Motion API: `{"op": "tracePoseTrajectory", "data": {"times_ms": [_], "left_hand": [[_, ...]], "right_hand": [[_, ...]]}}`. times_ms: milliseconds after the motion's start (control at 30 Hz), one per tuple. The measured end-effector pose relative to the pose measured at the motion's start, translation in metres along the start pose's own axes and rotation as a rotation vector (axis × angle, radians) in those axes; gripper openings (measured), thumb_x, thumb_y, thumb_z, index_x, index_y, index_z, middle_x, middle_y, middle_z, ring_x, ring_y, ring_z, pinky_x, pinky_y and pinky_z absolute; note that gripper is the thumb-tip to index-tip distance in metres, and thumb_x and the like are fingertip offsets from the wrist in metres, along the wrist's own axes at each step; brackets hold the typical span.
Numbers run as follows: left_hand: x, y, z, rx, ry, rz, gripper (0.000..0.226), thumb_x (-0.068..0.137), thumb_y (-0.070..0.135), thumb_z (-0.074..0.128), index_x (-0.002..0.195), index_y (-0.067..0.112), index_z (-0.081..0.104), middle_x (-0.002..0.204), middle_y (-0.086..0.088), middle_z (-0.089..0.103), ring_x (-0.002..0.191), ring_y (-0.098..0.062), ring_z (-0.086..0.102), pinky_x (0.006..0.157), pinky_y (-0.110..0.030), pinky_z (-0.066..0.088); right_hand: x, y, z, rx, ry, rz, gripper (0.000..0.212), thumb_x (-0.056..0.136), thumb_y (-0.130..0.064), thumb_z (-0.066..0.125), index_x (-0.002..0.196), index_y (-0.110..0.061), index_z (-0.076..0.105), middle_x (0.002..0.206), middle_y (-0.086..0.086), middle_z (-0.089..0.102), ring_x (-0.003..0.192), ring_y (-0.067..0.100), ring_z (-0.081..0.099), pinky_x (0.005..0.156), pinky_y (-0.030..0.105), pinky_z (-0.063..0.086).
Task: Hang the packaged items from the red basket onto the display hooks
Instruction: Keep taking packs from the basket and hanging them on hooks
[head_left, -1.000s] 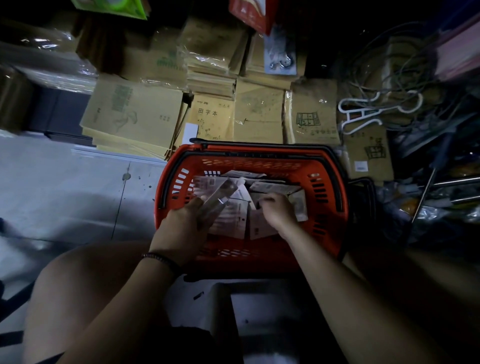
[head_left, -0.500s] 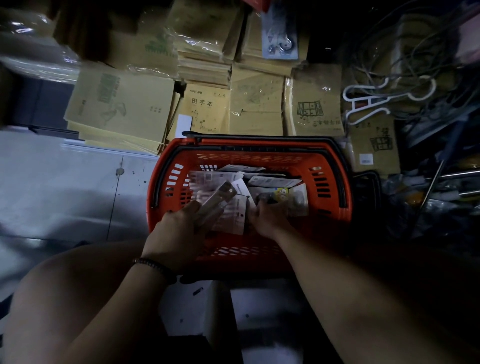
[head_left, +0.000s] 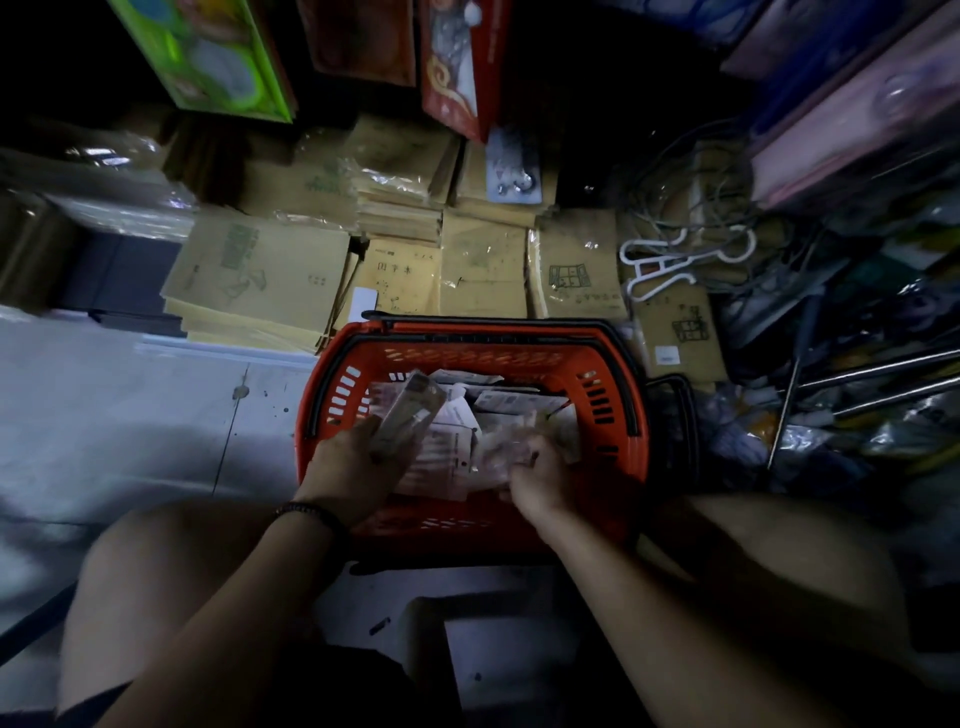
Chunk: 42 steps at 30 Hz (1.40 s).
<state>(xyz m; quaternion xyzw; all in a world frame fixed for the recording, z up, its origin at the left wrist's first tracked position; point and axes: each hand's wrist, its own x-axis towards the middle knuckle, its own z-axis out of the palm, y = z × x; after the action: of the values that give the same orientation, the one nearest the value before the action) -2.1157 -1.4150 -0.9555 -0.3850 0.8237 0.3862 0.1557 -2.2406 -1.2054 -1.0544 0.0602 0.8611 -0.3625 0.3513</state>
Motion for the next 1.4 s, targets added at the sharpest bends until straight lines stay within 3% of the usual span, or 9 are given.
{"op": "tracePoseTrajectory", "data": {"times_ms": [167,267,467,600,733,867,1000,1200,1400], "left_hand": [[-0.026,0.016,-0.017,-0.212,-0.014,-0.072,0.039,0.094,0.043,0.077,0.128,0.028,0.065,0.102,0.005,0.068,0.090,-0.014,0.063,0.078,-0.030,0.049],[-0.043,0.029,-0.023,-0.439,0.071,-0.068,0.032,0.094,0.031,0.079,0.124,0.025,0.069,0.092,0.013,0.067,0.083,-0.003,0.061,0.065,-0.021,0.044],[-0.093,0.080,-0.034,-0.958,0.043,0.011,0.020,0.098,0.013,0.074,0.115,0.023,0.075,0.110,-0.009,0.082,0.097,-0.028,0.080,0.083,-0.046,0.065],[-0.121,0.111,-0.053,-1.191,-0.085,0.116,0.026,0.104,0.017,0.066,0.129,0.014,0.069,0.120,-0.015,0.079,0.108,-0.039,0.078,0.083,-0.055,0.064],[-0.142,0.134,-0.078,-1.217,-0.091,0.229,0.035,0.101,0.015,0.068,0.136,0.012,0.064,0.129,-0.016,0.076,0.117,-0.041,0.074,0.095,-0.063,0.059],[-0.160,0.158,-0.109,-1.210,-0.045,0.316,0.044,0.095,0.013,0.073,0.138,0.013,0.062,0.130,-0.020,0.074,0.115,-0.044,0.074,0.098,-0.065,0.057],[-0.180,0.178,-0.146,-1.183,-0.073,0.415,0.057,0.089,0.013,0.077,0.143,0.015,0.060,0.134,-0.021,0.072,0.122,-0.047,0.069,0.105,-0.066,0.052],[-0.215,0.212,-0.202,-1.086,0.024,0.591,0.061,0.086,0.020,0.083,0.143,0.021,0.060,0.136,-0.011,0.073,0.126,-0.039,0.069,0.098,-0.066,0.058],[-0.242,0.252,-0.251,-1.046,0.136,0.715,0.047,0.095,0.011,0.074,0.139,0.021,0.061,0.131,-0.010,0.076,0.117,-0.033,0.075,0.085,-0.056,0.065]], "right_hand": [[-0.053,-0.023,-0.037,0.194,0.021,-0.228,0.043,0.095,0.002,0.055,0.100,-0.040,0.063,0.103,-0.024,0.068,0.078,0.021,0.074,0.070,0.061,0.063],[-0.091,-0.042,-0.059,0.269,0.031,-0.373,0.042,0.098,0.001,0.055,0.114,-0.037,0.063,0.121,-0.015,0.068,0.085,0.028,0.076,0.075,0.061,0.063],[-0.160,-0.074,-0.099,0.387,-0.004,-0.619,0.032,0.097,-0.002,0.059,0.116,-0.028,0.062,0.101,0.005,0.073,0.073,0.018,0.059,0.064,0.032,0.048],[-0.193,-0.101,-0.129,0.452,-0.065,-0.700,0.034,0.097,0.012,0.056,0.117,-0.015,0.059,0.107,-0.004,0.078,0.085,0.013,0.069,0.067,0.021,0.052],[-0.212,-0.125,-0.153,0.443,-0.052,-0.774,0.040,0.096,0.007,0.063,0.115,-0.029,0.065,0.110,0.002,0.078,0.100,0.020,0.076,0.075,0.037,0.063],[-0.234,-0.150,-0.178,0.351,-0.010,-0.869,0.038,0.093,-0.008,0.076,0.115,-0.038,0.068,0.112,-0.007,0.074,0.103,0.015,0.074,0.080,0.039,0.063],[-0.244,-0.183,-0.209,0.052,0.242,-1.129,0.048,0.078,-0.027,0.089,0.118,-0.041,0.064,0.133,-0.019,0.050,0.124,0.005,0.056,0.097,0.029,0.054],[-0.275,-0.254,-0.258,-0.284,0.224,-1.403,0.087,0.078,-0.045,0.089,0.154,-0.032,0.048,0.157,-0.024,0.036,0.150,-0.003,0.029,0.118,0.013,0.026],[-0.306,-0.310,-0.289,-0.379,0.367,-1.547,0.088,0.083,-0.055,0.079,0.159,-0.038,0.037,0.153,-0.020,0.037,0.144,-0.001,0.034,0.117,0.024,0.038]]}}
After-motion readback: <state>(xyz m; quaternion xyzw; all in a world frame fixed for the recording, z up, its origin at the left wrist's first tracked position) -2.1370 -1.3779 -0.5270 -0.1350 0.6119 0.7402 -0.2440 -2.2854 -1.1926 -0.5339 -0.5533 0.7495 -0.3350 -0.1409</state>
